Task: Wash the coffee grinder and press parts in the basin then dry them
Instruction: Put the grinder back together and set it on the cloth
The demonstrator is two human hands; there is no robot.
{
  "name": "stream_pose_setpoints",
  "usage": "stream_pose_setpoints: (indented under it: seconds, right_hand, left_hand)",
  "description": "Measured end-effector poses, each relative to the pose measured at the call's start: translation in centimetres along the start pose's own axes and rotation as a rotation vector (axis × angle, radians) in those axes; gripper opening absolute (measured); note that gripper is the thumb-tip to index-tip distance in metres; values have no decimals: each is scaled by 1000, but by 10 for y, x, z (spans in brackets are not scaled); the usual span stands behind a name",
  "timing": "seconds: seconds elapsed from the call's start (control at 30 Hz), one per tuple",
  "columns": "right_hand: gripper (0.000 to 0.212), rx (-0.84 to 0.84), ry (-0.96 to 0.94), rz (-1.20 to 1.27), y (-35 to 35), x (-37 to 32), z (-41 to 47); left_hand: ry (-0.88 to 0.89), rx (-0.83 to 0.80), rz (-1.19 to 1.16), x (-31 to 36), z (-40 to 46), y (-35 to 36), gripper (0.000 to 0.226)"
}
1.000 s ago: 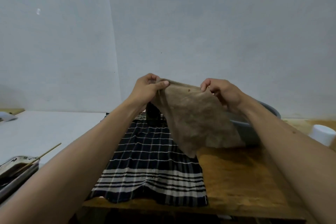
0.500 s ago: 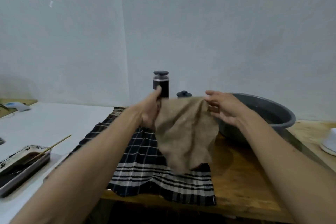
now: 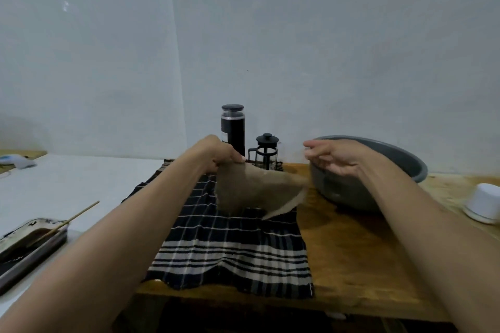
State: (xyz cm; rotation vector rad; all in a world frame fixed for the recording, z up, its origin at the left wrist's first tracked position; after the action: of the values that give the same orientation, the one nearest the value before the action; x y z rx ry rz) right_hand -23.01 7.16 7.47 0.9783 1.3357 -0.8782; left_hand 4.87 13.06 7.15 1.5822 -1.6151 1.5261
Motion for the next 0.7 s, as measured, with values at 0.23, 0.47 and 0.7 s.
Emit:
stream_pose_setpoints:
  seconds: [0.23, 0.47, 0.7]
  right_hand:
    - [40, -227, -115, -539, 28, 10, -30]
    - [62, -374, -188, -1001, 63, 38, -23]
    - [12, -284, -317, -886, 50, 12, -25]
  left_hand:
    - [78, -106, -143, 21, -17, 26, 38]
    - [176, -93, -147, 58, -27, 10, 59]
    - [316, -42, 23, 64, -44, -12, 45]
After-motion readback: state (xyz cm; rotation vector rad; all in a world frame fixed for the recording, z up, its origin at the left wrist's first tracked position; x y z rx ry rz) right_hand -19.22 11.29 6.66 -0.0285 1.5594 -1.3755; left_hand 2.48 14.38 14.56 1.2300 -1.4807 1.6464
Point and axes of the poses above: each hand's wrist, its own z-axis towards the middle knuckle, its own y-axis out of the palm, x = y × z, the point moved 7 cm from there along z, towards the middle knuckle, and after that the axes turned 9 degrees about -y, right-handed, at the moved point
